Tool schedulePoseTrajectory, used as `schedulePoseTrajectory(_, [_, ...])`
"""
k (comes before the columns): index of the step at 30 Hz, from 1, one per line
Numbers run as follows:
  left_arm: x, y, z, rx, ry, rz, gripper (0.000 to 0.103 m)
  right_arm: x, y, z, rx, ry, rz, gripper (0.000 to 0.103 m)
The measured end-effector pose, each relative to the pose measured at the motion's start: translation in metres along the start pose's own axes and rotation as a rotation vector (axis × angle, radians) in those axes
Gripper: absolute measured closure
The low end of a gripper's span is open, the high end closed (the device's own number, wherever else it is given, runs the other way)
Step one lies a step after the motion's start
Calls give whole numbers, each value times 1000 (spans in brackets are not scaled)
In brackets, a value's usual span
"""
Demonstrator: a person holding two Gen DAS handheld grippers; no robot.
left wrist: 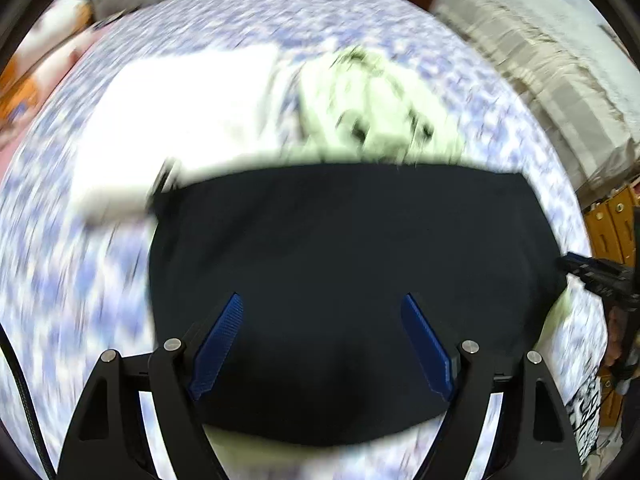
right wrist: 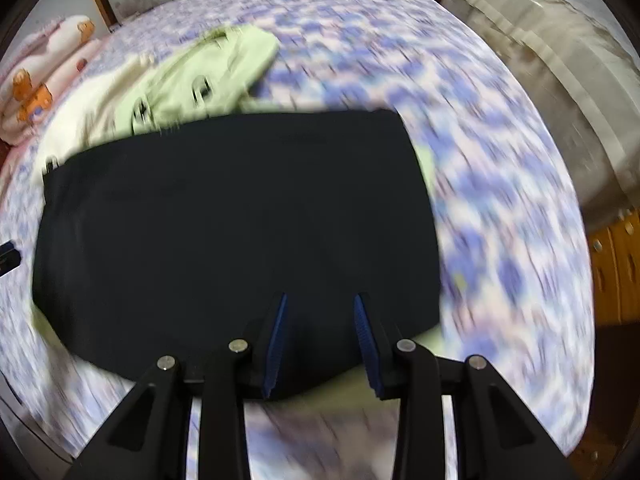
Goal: Fold large clothes
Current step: 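Press the folded green edge flat with both tools, then grasp the green hood with both tools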
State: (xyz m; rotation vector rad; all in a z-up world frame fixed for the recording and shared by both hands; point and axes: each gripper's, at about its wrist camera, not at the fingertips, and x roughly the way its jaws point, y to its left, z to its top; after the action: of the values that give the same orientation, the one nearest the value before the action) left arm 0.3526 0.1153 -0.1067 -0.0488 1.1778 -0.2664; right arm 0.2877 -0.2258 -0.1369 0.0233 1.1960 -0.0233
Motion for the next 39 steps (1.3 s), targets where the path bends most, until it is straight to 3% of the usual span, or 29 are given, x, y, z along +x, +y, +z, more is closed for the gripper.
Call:
schedulePoseTrajectory(6, [56, 15, 103, -4, 15, -45, 23, 37, 18, 70, 33, 7, 68, 69])
schedulePoseTrajectory(12, [106, 31, 153, -47, 87, -60, 23, 66, 14, 113, 143, 87, 189, 69])
schedulePoseTrajectory(19, [155, 33, 199, -45, 163, -61, 23, 79, 15, 189, 181, 90, 254, 69])
schedulePoseTrajectory(24, [184, 41, 231, -81, 168, -126, 23, 108, 13, 240, 231, 80, 275, 68])
schedulePoseTrajectory(29, [204, 43, 254, -93, 158, -165, 25, 138, 13, 272, 256, 64, 294, 68])
schedulePoseTrajectory(33, [221, 45, 270, -95, 154, -161, 29, 155, 10, 288, 259, 39, 260, 68])
schedulePoseTrajectory(39, [244, 46, 286, -79, 172, -148, 33, 176, -1, 303, 302, 38, 308, 68])
